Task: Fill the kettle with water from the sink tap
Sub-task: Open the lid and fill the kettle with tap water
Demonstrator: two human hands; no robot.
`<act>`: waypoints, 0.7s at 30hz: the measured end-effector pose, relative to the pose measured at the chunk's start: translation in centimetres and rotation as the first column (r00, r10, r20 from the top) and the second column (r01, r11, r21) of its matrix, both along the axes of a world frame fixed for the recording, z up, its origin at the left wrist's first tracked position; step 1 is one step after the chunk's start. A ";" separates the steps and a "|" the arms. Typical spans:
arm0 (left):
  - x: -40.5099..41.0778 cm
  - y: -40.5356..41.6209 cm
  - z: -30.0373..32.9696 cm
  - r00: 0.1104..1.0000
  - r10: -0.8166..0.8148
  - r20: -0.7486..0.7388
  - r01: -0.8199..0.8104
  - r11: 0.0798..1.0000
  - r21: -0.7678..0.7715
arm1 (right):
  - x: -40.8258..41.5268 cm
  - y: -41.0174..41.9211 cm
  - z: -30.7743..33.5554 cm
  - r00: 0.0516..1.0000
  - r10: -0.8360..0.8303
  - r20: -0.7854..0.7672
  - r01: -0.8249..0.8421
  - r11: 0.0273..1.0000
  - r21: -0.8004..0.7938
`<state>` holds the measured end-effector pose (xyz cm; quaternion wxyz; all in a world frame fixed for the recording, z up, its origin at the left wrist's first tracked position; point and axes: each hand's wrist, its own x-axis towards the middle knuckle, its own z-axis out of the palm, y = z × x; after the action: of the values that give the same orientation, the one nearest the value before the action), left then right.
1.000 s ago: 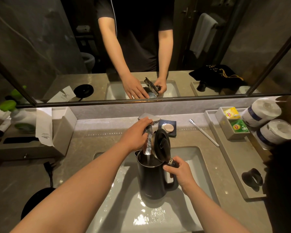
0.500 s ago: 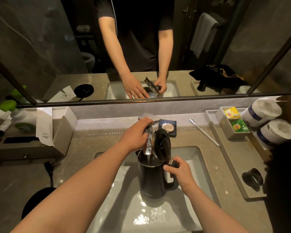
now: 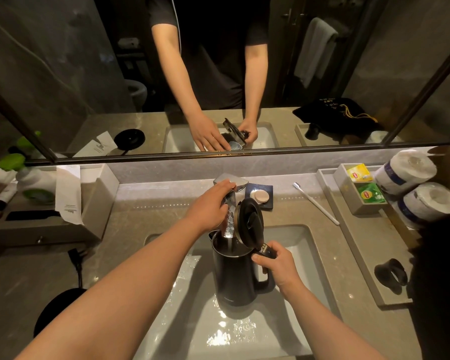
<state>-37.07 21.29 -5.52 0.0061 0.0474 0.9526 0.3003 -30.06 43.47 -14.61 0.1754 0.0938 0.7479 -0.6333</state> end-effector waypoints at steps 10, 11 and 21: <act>0.1 0.0 0.0 1.000 0.000 0.000 0.000 1.000 0.008 | 0.0 0.0 0.0 1.000 -0.004 -0.001 0.004 1.000 0.008; 0.0 0.0 0.0 1.000 0.000 0.001 0.000 1.000 0.007 | 0.0 0.1 0.0 1.000 -0.005 -0.003 0.005 1.000 0.006; -0.1 -0.2 -0.2 1.000 -0.010 -0.001 0.010 1.000 0.000 | 0.0 0.1 0.0 1.000 0.001 -0.012 -0.001 1.000 0.017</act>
<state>-37.20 21.10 -5.75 0.0074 0.0524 0.9524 0.3002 -30.02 43.61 -14.61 0.1706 0.0911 0.7542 -0.6275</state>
